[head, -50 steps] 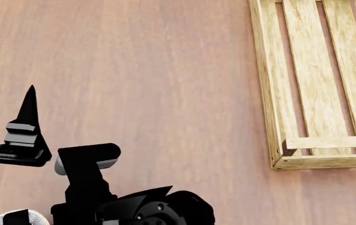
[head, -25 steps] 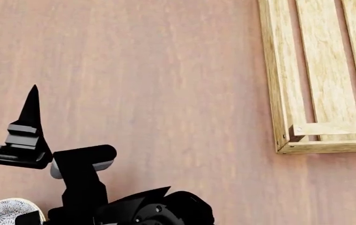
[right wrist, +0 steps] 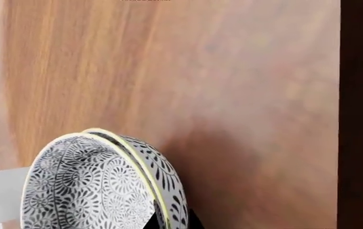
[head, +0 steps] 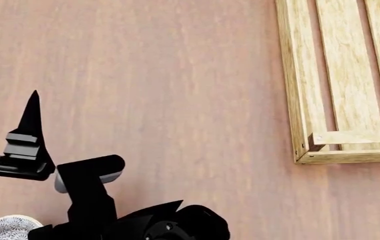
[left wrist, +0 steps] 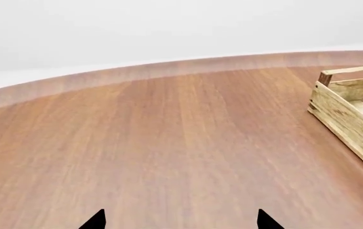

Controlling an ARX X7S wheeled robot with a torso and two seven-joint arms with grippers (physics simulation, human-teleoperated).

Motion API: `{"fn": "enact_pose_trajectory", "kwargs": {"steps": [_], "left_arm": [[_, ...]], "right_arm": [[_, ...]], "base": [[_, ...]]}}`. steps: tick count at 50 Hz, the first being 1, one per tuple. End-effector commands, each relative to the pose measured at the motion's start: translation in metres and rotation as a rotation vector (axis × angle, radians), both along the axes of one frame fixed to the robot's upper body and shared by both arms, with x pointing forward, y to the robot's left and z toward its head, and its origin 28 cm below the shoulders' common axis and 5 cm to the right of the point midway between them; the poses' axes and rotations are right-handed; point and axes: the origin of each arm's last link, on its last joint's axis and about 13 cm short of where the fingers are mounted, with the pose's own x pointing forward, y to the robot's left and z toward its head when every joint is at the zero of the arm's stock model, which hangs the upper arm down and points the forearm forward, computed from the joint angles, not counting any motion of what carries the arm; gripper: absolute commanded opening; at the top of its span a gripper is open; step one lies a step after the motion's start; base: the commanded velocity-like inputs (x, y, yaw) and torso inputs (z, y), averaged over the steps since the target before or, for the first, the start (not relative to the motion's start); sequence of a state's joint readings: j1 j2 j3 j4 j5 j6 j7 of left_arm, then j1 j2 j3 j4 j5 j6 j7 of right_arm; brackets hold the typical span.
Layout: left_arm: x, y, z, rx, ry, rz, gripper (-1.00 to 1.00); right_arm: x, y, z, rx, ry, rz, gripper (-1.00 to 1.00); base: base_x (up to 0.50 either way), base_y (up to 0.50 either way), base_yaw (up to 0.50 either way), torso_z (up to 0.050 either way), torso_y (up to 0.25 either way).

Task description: Stack the right bowl on the left bowl and place them in the tray.

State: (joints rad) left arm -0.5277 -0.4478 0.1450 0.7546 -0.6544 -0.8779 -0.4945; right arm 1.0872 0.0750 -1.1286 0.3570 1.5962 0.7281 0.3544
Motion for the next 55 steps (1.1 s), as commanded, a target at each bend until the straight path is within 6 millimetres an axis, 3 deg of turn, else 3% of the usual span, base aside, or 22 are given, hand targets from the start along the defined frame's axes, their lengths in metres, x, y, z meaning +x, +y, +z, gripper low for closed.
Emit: {"fn": "enact_pose_trajectory", "kwargs": {"steps": [1,8,31,47,55], "left_arm": [[-0.001,0.0,0.001,-0.004,-0.007,0.003,1.0],[-0.001,0.0,0.003,-0.003,-0.011,-0.001,1.0],[-0.001,0.0,0.003,-0.008,-0.012,0.0,1.0],[0.0,0.0,0.002,-0.021,-0.01,-0.002,1.0],[-0.001,0.0,0.004,-0.015,-0.013,-0.002,1.0]], "right_arm": [[0.001,-0.001,0.008,0.043,0.007,-0.017,-1.0],[0.006,-0.004,0.017,0.055,-0.004,-0.046,-1.0],[0.053,-0.025,0.047,0.067,-0.054,-0.228,-1.0],[0.056,-0.027,0.049,0.071,-0.058,-0.237,-1.0],[0.066,-0.032,0.063,0.081,-0.076,-0.279,-1.0]], "base": [[0.0,0.0,0.0,0.0,0.0],[0.0,0.0,0.0,0.0,0.0],[0.0,0.0,0.0,0.0,0.0],[0.0,0.0,0.0,-0.001,0.095],[0.0,0.0,0.0,0.0,0.0]]}}
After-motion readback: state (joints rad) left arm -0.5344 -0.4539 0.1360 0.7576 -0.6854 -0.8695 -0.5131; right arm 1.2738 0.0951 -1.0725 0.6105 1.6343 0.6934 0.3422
